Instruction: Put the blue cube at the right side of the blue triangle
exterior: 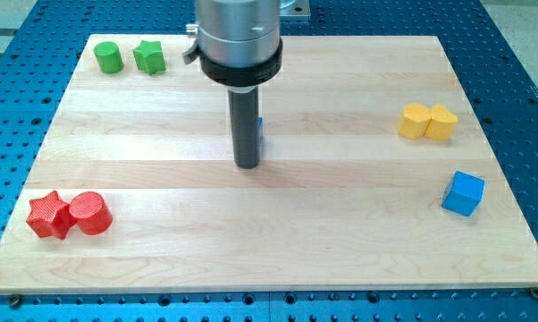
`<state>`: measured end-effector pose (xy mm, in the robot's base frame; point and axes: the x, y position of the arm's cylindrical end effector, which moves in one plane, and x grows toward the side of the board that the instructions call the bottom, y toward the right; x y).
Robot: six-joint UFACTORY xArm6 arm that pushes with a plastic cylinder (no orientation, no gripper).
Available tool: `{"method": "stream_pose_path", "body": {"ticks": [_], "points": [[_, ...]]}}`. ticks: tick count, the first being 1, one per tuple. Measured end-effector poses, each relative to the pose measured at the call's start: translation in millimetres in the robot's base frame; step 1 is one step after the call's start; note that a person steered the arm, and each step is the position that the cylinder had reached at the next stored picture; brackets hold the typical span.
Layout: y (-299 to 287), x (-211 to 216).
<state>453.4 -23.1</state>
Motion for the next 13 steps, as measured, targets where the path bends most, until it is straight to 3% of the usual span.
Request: {"method": "stream_pose_path", "body": {"ticks": [1,2,3,4,5,6,7,8,9,10,11,12,13], "points": [[5.0,-18.9],[75.1,35.6],[196.4,40.4],[236.5,-0.9],[349.8,18.0],[332.1,85.5],[234.1,75.3],[112.6,14.9],[82.0,2.8],[139.1,37.8],[169.9,13.6],[105.5,-12.6],[76.7,-20.5]]}}
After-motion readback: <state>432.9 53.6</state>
